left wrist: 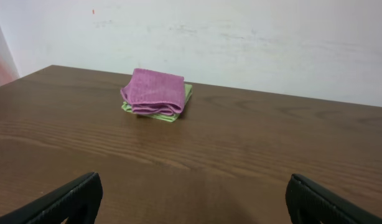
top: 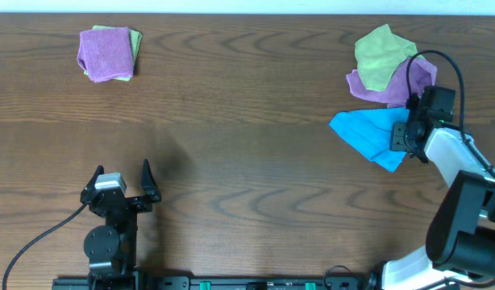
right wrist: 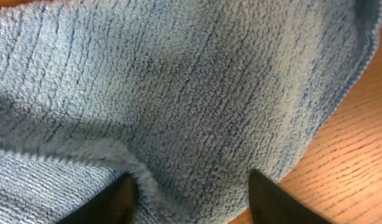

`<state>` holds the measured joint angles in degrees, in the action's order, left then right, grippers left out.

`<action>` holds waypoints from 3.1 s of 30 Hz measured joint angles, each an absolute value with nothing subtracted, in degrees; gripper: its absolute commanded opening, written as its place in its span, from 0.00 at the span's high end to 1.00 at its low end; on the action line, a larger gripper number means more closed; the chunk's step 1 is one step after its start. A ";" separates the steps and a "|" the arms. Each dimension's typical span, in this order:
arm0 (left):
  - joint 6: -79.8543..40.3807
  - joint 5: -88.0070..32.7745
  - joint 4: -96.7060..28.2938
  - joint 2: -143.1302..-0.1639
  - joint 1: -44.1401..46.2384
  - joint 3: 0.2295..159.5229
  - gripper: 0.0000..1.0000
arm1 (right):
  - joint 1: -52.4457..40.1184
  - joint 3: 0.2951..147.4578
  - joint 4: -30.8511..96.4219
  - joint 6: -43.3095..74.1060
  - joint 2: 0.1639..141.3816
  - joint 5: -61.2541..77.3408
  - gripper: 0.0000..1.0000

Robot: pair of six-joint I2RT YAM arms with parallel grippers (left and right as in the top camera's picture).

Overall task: Fold the cloth
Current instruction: 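Reach the right gripper to the blue cloth edge and grasp it, then lift the blue cloth with the right gripper and carry it left to center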

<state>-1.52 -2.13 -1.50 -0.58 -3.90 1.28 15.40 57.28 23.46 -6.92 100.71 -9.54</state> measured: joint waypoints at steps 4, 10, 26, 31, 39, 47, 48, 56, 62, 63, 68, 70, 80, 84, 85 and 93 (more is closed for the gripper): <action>-1.50 -2.13 -1.52 -0.58 -3.90 1.28 0.05 | 15.40 57.28 23.18 -7.25 100.71 -9.82 0.75; -1.50 -2.13 -1.50 -0.58 -3.90 1.28 0.05 | 15.40 57.28 22.44 -6.94 100.71 -8.80 0.95; -1.50 -2.13 -1.50 -0.58 -3.90 1.28 0.05 | 6.26 70.70 35.05 -3.53 100.75 -5.63 0.99; -1.50 -2.13 -1.50 -0.58 -3.90 1.28 0.05 | -3.46 83.26 40.77 -3.53 98.96 -4.93 0.99; -1.52 -2.13 -1.50 -0.58 -3.90 1.28 0.05 | -19.27 94.54 47.81 -5.08 96.05 -4.36 0.99; -1.52 -2.13 -1.50 -0.58 -3.90 1.28 0.04 | -30.26 97.03 57.80 -6.52 93.47 -3.66 0.99; -1.52 -2.13 -1.52 -0.58 -3.90 1.28 0.05 | -30.92 97.03 58.87 -6.55 92.86 -3.42 0.99; -1.52 -2.13 -1.50 -0.58 -3.90 1.28 0.05 | -42.28 97.03 61.19 -6.59 81.71 -0.43 0.99; -1.52 -2.13 -1.50 -0.58 -3.90 1.28 0.05 | -48.60 97.45 62.39 -5.26 76.31 0.49 0.99; -1.50 -2.13 -1.50 -0.58 -3.90 1.28 0.05 | -48.47 97.45 62.37 -5.02 76.58 0.47 0.99; -1.50 -2.13 -1.50 -0.62 -3.90 1.28 0.05 | -44.23 97.62 53.49 -7.22 83.44 0.60 0.99; -1.52 -2.13 -1.50 -0.58 -3.90 1.28 0.05 | -40.53 97.80 43.46 -8.97 89.34 -0.86 0.58; -1.52 -2.13 -1.52 -0.60 -3.90 1.28 0.05 | -27.94 97.47 36.49 -7.35 105.01 -2.04 0.01; -1.50 -2.13 -1.52 -0.60 -3.90 1.28 0.05 | -28.42 97.62 44.49 -7.84 104.53 -1.19 0.01; -1.52 -2.13 -1.52 -0.58 -3.90 1.28 0.05 | -28.42 97.62 45.10 -7.94 104.84 -0.75 0.01; -1.50 -2.13 -1.52 -0.60 -3.90 1.28 0.05 | -28.42 97.67 39.44 -9.63 113.80 8.10 0.18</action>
<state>-1.50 -2.13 -1.52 -0.60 -3.90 1.28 -28.42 97.67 39.44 -9.63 113.80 8.10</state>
